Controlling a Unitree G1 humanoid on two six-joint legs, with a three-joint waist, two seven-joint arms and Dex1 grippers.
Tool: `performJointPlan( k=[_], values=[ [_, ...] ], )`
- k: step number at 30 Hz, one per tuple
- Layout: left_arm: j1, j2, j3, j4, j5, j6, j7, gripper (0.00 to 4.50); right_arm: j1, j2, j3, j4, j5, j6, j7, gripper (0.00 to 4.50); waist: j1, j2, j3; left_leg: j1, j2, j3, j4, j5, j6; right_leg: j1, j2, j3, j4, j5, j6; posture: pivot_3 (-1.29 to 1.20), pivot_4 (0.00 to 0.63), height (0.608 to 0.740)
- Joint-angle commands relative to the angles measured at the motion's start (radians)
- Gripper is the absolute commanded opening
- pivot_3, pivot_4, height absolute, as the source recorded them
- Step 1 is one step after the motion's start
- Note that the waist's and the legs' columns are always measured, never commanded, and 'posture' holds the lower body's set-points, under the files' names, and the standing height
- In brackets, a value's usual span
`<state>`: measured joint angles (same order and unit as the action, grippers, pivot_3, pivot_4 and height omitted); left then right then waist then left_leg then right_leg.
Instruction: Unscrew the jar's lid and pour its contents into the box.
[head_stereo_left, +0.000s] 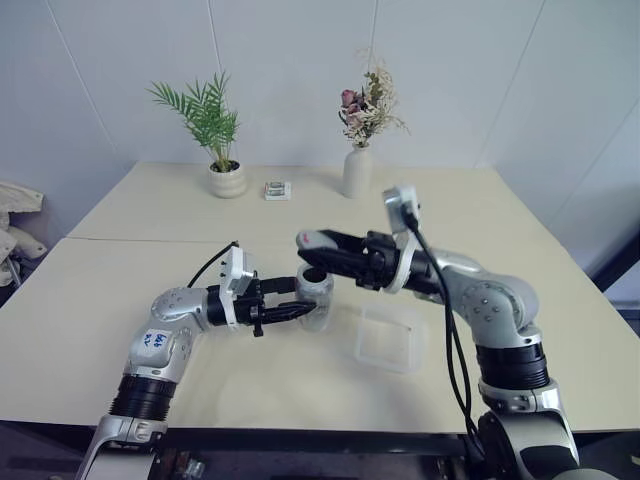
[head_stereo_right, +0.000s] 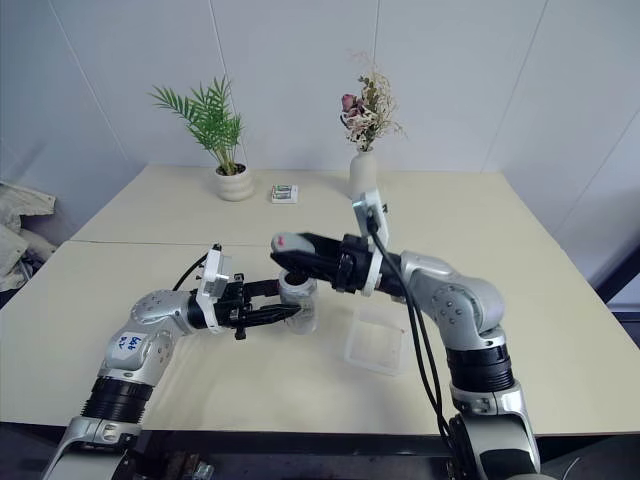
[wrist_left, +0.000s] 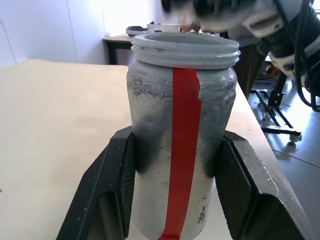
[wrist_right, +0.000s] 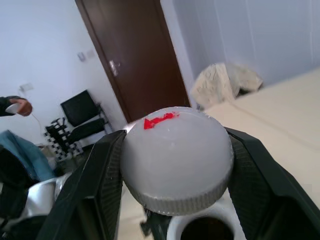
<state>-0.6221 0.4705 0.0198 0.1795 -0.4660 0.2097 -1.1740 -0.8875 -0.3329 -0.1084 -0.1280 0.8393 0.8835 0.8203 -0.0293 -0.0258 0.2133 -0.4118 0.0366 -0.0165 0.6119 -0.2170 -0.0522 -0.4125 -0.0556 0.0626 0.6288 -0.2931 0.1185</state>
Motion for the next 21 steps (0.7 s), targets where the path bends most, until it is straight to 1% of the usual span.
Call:
performJointPlan(
  k=[1, 3, 5, 9, 11, 12, 15, 17, 19, 21],
  values=[
    [0.006, 0.014, 0.023, -0.046, -0.012, -0.001, 0.011, 1.89, 0.032, -0.084, -0.112, -0.012, -0.031, -0.07, -0.057, 2.52, 0.005, 0.0, 0.0, -0.001, 0.0, 0.0, 0.0, 0.0, 0.0, 0.0, 0.0, 0.0, -0.001, 0.0, 0.0, 0.0, 0.15, 0.74],
    [0.01, 0.015, 0.034, -0.051, -0.021, 0.004, 0.022, 1.89, 0.09, -0.175, -0.161, 0.003, -0.107, -0.136, -0.074, 2.52, 0.008, 0.0, 0.0, -0.001, -0.001, 0.0, 0.0, 0.0, 0.0, 0.0, -0.001, 0.0, -0.001, 0.0, 0.0, 0.0, 0.15, 0.74],
    [0.015, 0.018, 0.04, -0.057, -0.028, 0.01, 0.026, 1.89, 0.144, -0.238, -0.213, 0.015, -0.133, -0.16, -0.099, 2.52, 0.009, 0.0, 0.0, -0.002, -0.003, 0.0, 0.0, 0.0, 0.001, 0.0, -0.002, 0.0, -0.003, 0.0, 0.001, 0.0, 0.15, 0.74],
    [0.018, 0.02, 0.046, -0.059, -0.031, 0.016, 0.027, 1.89, 0.265, -0.319, -0.246, 0.007, -0.204, -0.238, -0.097, 2.52, -0.003, 0.0, 0.0, -0.002, -0.003, 0.0, 0.0, -0.001, 0.002, 0.0, -0.003, 0.0, -0.003, -0.001, 0.002, 0.0, 0.15, 0.74],
    [0.014, 0.017, 0.046, -0.053, -0.032, 0.021, 0.027, 1.89, 0.364, -0.343, -0.263, 0.016, -0.271, -0.311, -0.109, 2.52, -0.004, 0.0, 0.0, -0.001, -0.003, 0.001, -0.001, -0.001, 0.002, 0.0, -0.002, 0.001, -0.002, -0.001, 0.002, 0.0, 0.15, 0.74],
    [0.007, 0.015, 0.044, -0.048, -0.032, 0.023, 0.027, 1.89, 0.417, -0.343, -0.273, 0.033, -0.308, -0.365, -0.121, 2.52, -0.003, 0.0, 0.0, -0.001, -0.003, 0.0, -0.001, -0.001, 0.002, 0.0, -0.002, 0.001, -0.002, -0.001, 0.002, 0.0, 0.15, 0.74],
    [-0.012, 0.01, 0.043, -0.04, -0.036, 0.03, 0.025, 1.89, 0.467, -0.287, -0.334, 0.064, -0.284, -0.374, -0.202, 2.52, -0.004, 0.0, 0.0, -0.001, -0.003, 0.001, 0.0, -0.001, 0.002, 0.0, -0.002, 0.001, -0.001, -0.001, 0.003, 0.0, 0.15, 0.74],
    [-0.02, 0.009, 0.045, -0.034, -0.037, 0.031, 0.022, 1.89, 0.523, -0.276, -0.309, 0.1, -0.344, -0.462, -0.192, 2.52, -0.005, 0.0, 0.0, 0.0, -0.003, 0.003, 0.001, -0.001, 0.002, 0.0, -0.002, 0.004, -0.001, 0.0, 0.004, 0.0, 0.15, 0.74],
    [-0.03, 0.002, 0.041, -0.029, -0.034, 0.031, 0.025, 1.89, 0.573, -0.255, -0.285, 0.194, -0.41, -0.559, -0.199, 2.52, -0.003, 0.0, 0.0, 0.002, -0.004, 0.003, 0.001, 0.0, 0.002, 0.002, -0.002, 0.004, -0.001, 0.0, 0.004, 0.0, 0.15, 0.74],
    [-0.032, -0.004, 0.042, -0.034, -0.037, 0.033, 0.029, 1.89, 0.582, -0.24, -0.268, 0.274, -0.445, -0.624, -0.2, 2.52, -0.002, 0.0, 0.0, 0.005, -0.004, 0.003, 0.001, 0.0, 0.002, 0.006, -0.002, 0.004, -0.002, 0.0, 0.004, 0.0, 0.15, 0.74]
  ],
)
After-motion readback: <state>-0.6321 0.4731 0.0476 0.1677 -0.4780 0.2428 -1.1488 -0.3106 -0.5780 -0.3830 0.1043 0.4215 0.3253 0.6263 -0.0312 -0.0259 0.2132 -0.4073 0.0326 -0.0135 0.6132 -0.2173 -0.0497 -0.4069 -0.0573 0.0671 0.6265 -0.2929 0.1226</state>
